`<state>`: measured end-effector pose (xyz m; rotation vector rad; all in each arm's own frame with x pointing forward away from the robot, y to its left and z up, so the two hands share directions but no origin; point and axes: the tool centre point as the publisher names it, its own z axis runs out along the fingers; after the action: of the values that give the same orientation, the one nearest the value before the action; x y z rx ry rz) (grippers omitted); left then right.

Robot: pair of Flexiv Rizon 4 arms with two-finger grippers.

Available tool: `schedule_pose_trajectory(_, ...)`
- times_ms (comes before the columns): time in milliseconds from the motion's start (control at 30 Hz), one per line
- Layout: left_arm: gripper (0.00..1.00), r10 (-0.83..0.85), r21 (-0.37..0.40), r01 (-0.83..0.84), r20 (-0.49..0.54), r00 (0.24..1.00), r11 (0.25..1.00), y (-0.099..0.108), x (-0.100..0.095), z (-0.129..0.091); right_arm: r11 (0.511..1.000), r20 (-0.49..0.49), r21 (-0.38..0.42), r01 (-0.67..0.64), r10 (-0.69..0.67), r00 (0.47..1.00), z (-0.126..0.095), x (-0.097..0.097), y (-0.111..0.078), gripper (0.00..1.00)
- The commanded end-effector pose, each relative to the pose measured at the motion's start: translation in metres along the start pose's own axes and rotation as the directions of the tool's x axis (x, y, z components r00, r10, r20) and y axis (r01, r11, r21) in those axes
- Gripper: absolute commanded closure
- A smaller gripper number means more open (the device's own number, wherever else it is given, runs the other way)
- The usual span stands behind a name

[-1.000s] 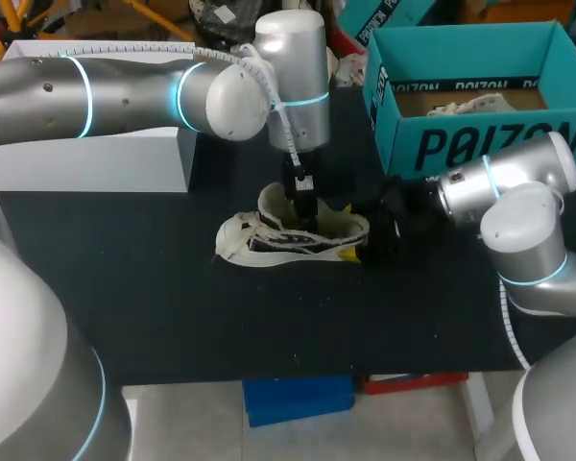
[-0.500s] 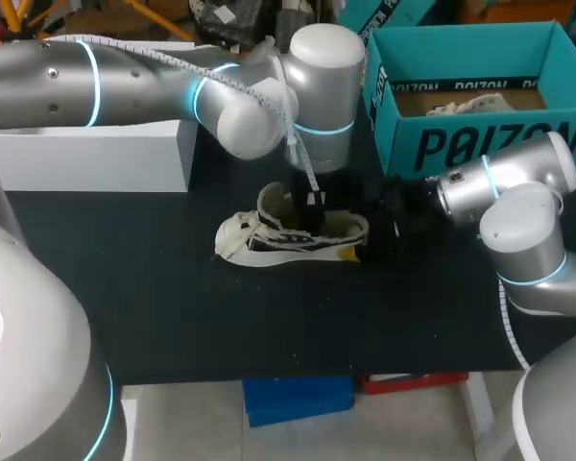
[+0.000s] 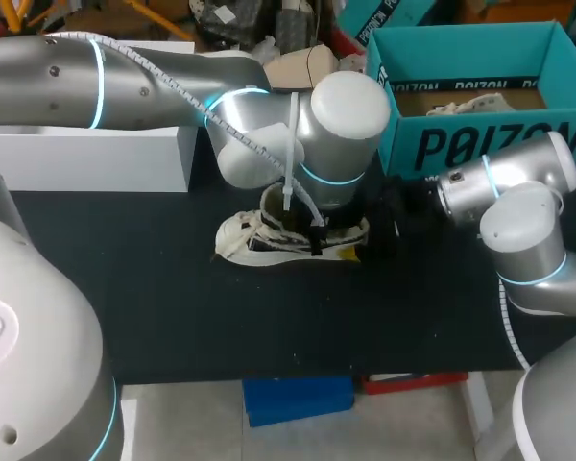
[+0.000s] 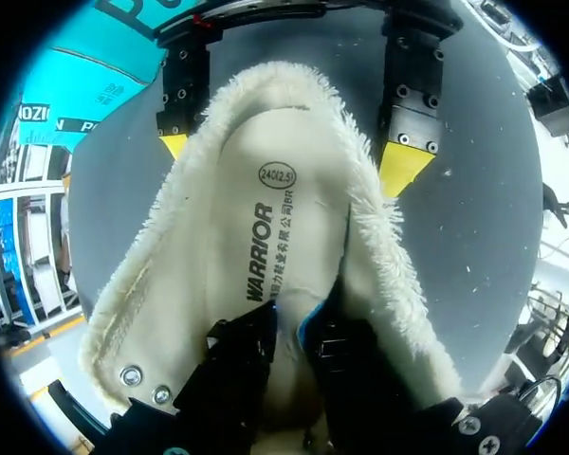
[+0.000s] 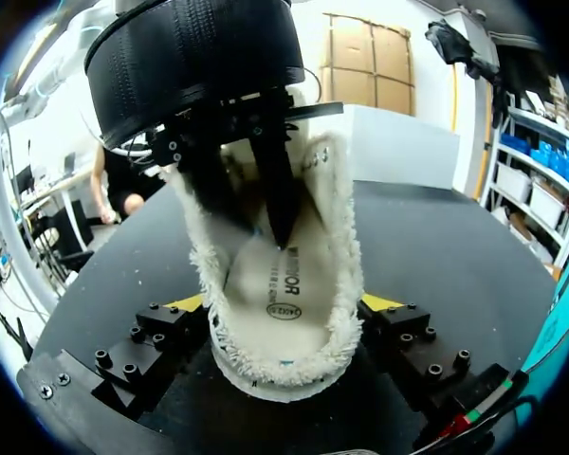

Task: Take the shoe out of the shoebox, open the shoe tongue, remove and reinsert the insole, then place the shoe into the shoebox

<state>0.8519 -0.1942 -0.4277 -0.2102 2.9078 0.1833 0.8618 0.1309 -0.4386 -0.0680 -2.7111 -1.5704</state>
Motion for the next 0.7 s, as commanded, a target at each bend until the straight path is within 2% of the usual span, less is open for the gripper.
schedule_pose_trajectory(33, 0.87, -0.019, 0.044, 0.014, 0.109, 0.994, 0.999, 0.01, -0.004, 0.077, 1.0, 0.0, 0.002, -0.001, 0.001, 1.0, 0.001, 0.0, -0.003, 1.0)
schedule_pose_trajectory(333, 0.75, -0.065, 0.111, 0.045, 0.189, 0.98, 0.993, 0.006, -0.018, 0.077, 1.0, 0.0, 0.002, -0.001, 0.001, 1.0, 0.001, 0.0, -0.003, 1.0)
schedule_pose_trajectory(567, 0.71, -0.1, 0.131, 0.077, 0.182, 0.978, 0.988, 0.006, -0.026, 0.083, 1.0, 0.0, 0.002, -0.001, 0.001, 1.0, 0.001, 0.0, -0.003, 1.0)
schedule_pose_trajectory(700, 0.74, -0.114, 0.131, 0.09, 0.186, 0.976, 0.987, 0.005, -0.029, 0.084, 1.0, 0.0, 0.002, -0.001, 0.001, 1.0, 0.001, 0.0, -0.003, 1.0)
